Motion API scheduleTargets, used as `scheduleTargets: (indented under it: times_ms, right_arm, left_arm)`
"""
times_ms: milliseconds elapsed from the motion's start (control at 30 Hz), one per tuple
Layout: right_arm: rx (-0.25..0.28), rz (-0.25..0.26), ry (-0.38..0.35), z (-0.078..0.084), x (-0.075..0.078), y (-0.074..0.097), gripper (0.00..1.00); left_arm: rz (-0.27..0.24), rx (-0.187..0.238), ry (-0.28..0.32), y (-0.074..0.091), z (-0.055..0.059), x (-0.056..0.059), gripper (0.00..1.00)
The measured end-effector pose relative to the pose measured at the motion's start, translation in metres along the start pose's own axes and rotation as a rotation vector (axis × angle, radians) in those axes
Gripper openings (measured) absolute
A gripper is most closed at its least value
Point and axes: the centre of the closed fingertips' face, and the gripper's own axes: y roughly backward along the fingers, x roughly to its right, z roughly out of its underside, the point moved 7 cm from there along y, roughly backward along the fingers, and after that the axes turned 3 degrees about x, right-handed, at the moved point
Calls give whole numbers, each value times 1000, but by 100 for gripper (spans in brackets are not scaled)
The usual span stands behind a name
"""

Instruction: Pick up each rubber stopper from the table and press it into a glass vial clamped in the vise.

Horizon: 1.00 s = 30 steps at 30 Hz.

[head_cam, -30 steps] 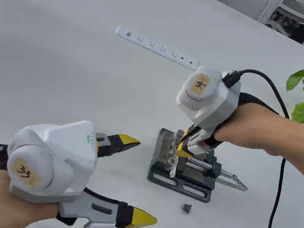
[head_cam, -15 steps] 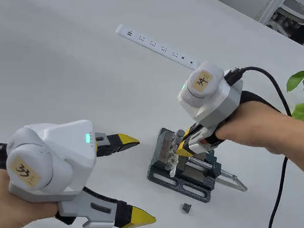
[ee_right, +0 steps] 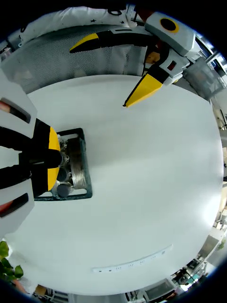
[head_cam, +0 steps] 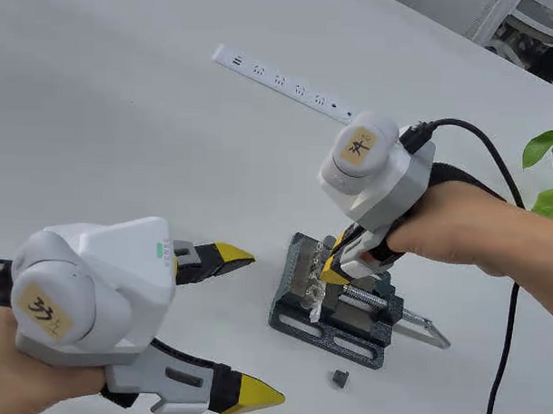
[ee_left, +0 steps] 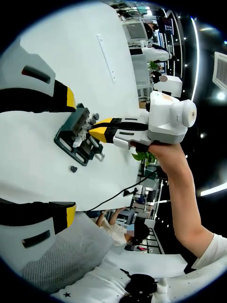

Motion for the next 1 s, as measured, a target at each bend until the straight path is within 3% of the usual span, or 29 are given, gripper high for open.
scheduleTargets:
  times_ms: [233,667,1000]
  right_arm:
    - [3,-3,0,0,0,-1,3]
    - [91,-14,-83,8,1,-1,3]
    - [128,7,-89,10,0,-2,3]
  left_arm:
    - [1,-3,-2,1,2,-1,76]
    - [5,-10,-2,0,2,0,76]
    - [5,-10,-3,-1,0,0,75]
